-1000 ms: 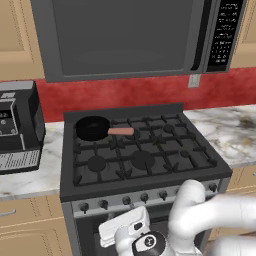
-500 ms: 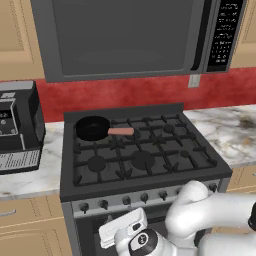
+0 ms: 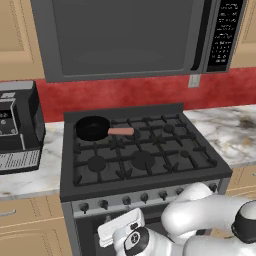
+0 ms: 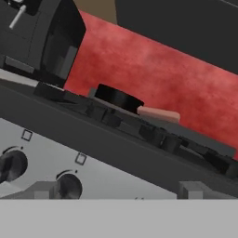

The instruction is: Turn off the rear left burner of the stove.

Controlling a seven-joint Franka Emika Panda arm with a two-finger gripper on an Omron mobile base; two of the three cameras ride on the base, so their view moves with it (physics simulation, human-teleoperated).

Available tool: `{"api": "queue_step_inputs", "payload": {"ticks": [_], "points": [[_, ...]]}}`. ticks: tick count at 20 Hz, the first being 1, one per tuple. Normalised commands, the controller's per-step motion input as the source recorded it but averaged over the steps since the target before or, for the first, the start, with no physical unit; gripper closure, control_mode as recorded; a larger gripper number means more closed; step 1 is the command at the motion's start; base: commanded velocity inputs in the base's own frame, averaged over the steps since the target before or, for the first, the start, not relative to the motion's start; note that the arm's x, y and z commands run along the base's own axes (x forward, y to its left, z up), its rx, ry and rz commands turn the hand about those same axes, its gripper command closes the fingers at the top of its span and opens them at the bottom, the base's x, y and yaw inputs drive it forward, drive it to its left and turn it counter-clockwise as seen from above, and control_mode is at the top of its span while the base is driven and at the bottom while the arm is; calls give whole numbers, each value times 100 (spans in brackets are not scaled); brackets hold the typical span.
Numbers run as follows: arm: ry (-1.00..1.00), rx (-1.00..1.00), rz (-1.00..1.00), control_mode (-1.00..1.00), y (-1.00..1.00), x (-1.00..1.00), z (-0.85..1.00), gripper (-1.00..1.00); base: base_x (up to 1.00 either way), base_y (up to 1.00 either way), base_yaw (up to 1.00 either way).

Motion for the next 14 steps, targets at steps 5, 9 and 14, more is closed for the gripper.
{"api": "queue_step_inputs", "payload": {"ticks": [5, 9, 14], "points": [[0, 0, 0, -100, 9, 30, -7, -100, 0, 0, 0], [0, 0, 0, -100, 13, 22, -6, -100, 0, 0, 0], [0, 0, 0, -100, 9, 16, -10, -100, 0, 0, 0]]}}
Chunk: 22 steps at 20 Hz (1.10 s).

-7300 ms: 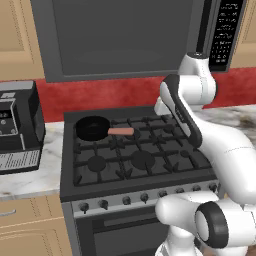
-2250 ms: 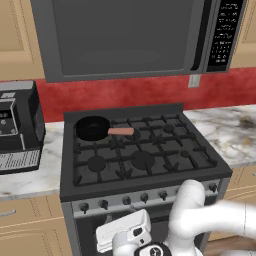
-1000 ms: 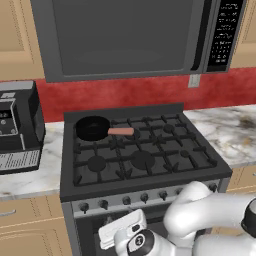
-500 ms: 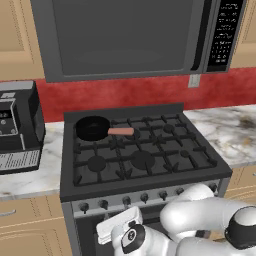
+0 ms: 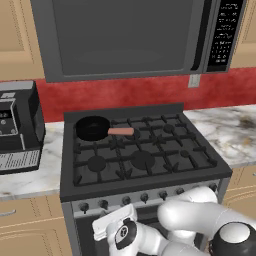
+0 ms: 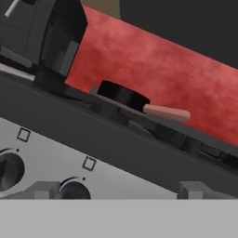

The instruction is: Turn off the rear left burner of the stove.

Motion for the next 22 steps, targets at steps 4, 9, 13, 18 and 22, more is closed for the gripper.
{"api": "queue_step_inputs", "payload": {"ticks": [4, 9, 13, 18, 22], "points": [[0, 0, 0, -100, 2, 19, -19, -100, 0, 0, 0], [0, 0, 0, -100, 0, 12, -25, -100, 0, 0, 0], [0, 0, 0, -100, 0, 11, -12, -100, 0, 0, 0], [0, 0, 0, -100, 5, 11, -10, -100, 0, 0, 0], [0, 0, 0, -100, 4, 16, -18, -100, 0, 0, 0]]}}
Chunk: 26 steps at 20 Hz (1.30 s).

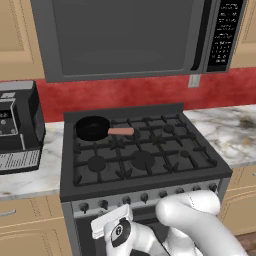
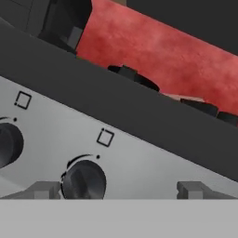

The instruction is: Turn off the rear left burner of the stove.

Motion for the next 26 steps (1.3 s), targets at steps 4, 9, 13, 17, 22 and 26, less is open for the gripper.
{"api": "queue_step_inputs", "payload": {"ticks": [4, 9, 13, 17, 22, 26], "points": [[0, 0, 0, -100, 3, 21, -21, -100, 0, 0, 0], [0, 0, 0, -100, 5, 18, -18, -100, 0, 0, 0], [0, 0, 0, -100, 12, 11, -12, -100, 0, 0, 0], [0, 0, 0, -100, 23, 1, -12, -100, 0, 0, 0], [-1, 0, 0, -100, 25, 0, -10, -100, 0, 0, 0], [-1, 0, 0, -100, 8, 0, -4, -100, 0, 0, 0]]}}
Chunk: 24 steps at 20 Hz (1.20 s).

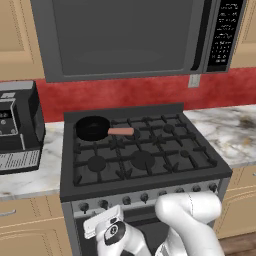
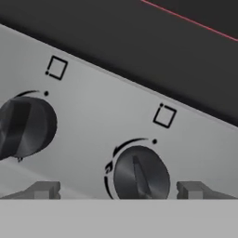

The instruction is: Turn off the rear left burner of the stove.

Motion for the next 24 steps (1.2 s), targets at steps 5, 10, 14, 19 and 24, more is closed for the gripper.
{"api": "queue_step_inputs", "payload": {"ticks": [5, 10, 14, 19, 24], "points": [[-4, 0, 0, -100, 0, 0, 0, -100, 0, 0, 0], [-10, 0, 0, -100, 0, 0, 0, -100, 0, 0, 0], [-10, 0, 0, -100, 0, 0, 0, -100, 0, 0, 0], [-8, 0, -1, -100, 0, 0, 0, -100, 0, 0, 0], [-3, 0, -2, -100, -1, 0, 3, -100, 0, 0, 0]]}}
